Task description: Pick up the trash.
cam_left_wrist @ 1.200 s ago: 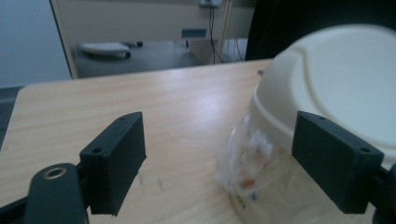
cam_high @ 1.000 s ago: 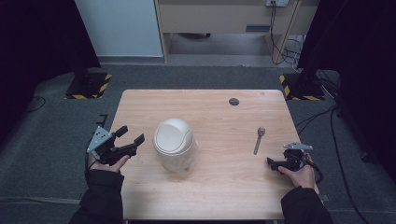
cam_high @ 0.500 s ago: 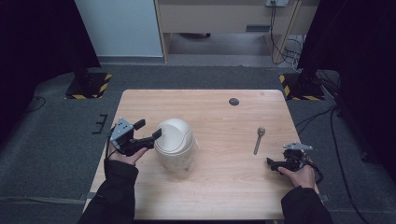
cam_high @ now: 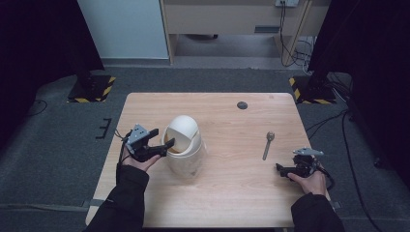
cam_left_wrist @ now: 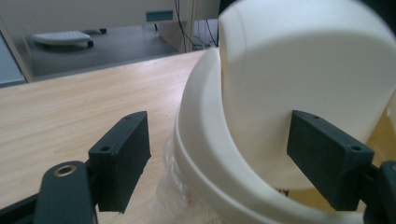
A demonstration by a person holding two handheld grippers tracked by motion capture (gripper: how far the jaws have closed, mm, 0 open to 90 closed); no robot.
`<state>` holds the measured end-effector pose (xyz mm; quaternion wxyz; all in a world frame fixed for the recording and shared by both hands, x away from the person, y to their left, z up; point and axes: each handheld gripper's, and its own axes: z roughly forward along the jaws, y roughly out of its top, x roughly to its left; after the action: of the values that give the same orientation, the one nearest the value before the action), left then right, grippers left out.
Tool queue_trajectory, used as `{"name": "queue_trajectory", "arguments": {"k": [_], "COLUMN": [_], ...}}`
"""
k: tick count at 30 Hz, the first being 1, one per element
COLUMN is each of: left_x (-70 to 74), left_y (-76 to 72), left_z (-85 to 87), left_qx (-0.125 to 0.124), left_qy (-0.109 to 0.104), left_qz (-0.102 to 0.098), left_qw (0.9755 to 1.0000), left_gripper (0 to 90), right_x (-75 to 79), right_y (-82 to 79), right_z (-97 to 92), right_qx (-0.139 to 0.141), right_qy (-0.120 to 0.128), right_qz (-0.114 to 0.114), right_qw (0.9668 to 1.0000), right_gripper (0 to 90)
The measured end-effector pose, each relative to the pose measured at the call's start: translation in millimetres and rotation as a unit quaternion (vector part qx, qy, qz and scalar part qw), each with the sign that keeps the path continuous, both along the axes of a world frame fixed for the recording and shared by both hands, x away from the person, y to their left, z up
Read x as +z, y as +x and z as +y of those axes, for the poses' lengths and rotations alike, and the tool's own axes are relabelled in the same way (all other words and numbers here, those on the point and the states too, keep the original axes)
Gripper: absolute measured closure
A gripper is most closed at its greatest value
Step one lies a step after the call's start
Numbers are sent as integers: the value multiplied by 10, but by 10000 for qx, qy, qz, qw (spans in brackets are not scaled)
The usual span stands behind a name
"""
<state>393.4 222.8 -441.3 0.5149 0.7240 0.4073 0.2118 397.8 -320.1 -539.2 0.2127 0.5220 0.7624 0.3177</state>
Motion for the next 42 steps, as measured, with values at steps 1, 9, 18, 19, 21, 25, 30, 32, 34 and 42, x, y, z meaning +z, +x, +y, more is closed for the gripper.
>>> {"name": "queue_trajectory", "arguments": {"k": [1,9,18,19,21,25,30,32,34,42], "left_x": [-11,0,3,25,78,167,164,144,56,-235], "left_y": [2,9,20,5,-36,-148,-307,-338,-415,-518], "left_z": [-1,-38,-117,-107,-76,13,187,231,357,525], "left_qx": [-20,-38,-83,-85,-64,-54,24,54,151,246], "left_qy": [49,143,170,127,22,-8,68,85,174,452], "left_qz": [44,75,139,99,-8,-179,-206,-183,-73,363], "left_qw": [10000,9999,9997,9998,10000,9998,9998,9998,9997,9980], "left_gripper": [212,223,212,210,204,199,191,190,188,179], "right_x": [0,41,132,148,189,297,443,465,523,666], "right_y": [-1,-15,-19,-17,-18,-26,-33,-31,-16,64], "right_z": [1,-34,-52,-49,-38,-45,-64,-66,-59,46], "right_qx": [3,-85,-196,-185,-217,-365,-596,-606,-670,-823], "right_qy": [9,47,146,161,227,380,572,562,571,780], "right_qz": [-4,-46,-223,-278,-385,-634,-853,-907,-987,-1055], "right_qw": [10000,9999,9995,9993,9988,9966,9929,9924,9912,9879], "right_gripper": [18,182,199,199,202,206,216,216,220,253]}}
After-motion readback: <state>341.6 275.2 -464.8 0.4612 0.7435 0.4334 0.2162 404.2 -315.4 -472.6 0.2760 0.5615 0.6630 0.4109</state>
